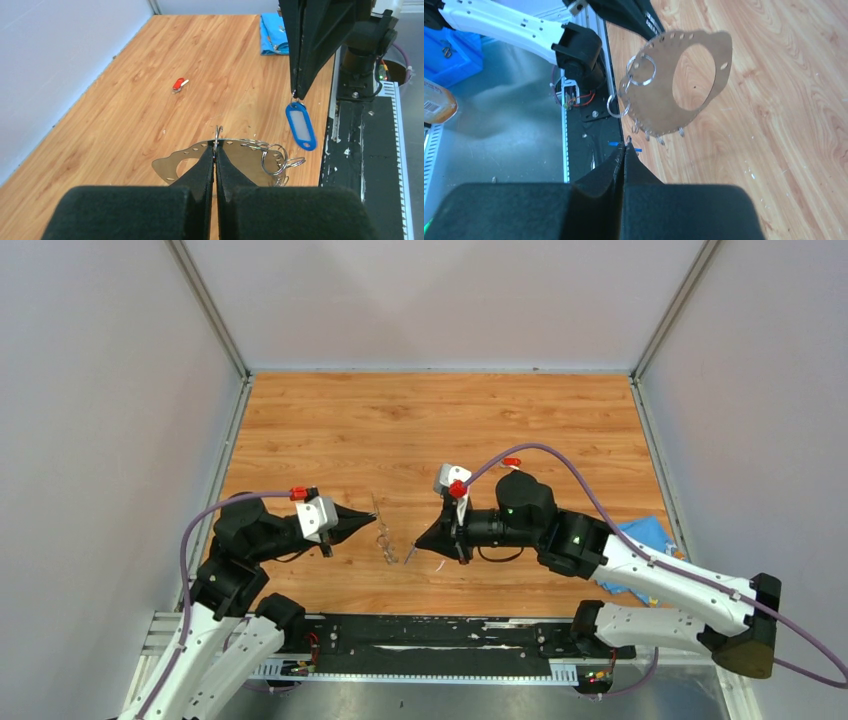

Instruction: Put the keys on the keyring

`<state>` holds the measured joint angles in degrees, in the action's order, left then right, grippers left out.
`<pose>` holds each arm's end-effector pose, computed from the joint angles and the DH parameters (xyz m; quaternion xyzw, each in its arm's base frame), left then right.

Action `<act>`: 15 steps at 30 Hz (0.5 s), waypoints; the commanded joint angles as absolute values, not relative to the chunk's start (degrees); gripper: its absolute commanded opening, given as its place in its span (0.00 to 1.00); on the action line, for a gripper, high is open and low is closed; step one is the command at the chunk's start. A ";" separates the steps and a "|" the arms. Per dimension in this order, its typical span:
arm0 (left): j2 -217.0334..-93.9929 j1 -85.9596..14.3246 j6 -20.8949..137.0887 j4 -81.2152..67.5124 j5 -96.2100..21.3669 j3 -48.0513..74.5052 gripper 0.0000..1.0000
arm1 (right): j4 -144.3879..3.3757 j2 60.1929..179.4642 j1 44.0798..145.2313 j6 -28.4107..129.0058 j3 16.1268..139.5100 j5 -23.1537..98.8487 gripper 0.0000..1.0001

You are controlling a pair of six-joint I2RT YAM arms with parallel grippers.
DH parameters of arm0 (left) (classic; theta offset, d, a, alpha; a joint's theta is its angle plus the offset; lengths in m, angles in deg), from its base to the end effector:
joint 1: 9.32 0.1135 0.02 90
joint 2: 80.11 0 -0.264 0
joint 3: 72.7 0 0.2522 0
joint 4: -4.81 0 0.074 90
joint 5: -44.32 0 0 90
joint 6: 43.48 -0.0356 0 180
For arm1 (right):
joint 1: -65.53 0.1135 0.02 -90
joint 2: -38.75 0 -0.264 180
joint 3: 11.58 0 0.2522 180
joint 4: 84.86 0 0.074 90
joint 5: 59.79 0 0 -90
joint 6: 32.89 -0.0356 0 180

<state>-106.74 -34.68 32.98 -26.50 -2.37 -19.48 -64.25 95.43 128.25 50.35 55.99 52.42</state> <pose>0.0881 -0.0688 0.3365 0.4634 0.5615 -0.3348 0.5983 0.0926 0.2089 0.3637 -0.4616 0.6042 0.4815 0.4359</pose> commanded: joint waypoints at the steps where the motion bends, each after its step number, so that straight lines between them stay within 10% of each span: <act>1: -105.39 -34.98 30.39 -27.36 -1.24 -19.83 0.00 | -62.22 97.96 131.27 51.32 61.15 46.68 0.01; 15: -104.97 -34.98 27.17 -29.11 -0.88 -19.74 0.00 | -64.42 106.80 132.68 54.86 71.26 46.84 0.00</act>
<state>-105.63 -34.68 28.54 -29.07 -1.13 -19.50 -63.64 105.07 131.90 53.80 67.96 45.26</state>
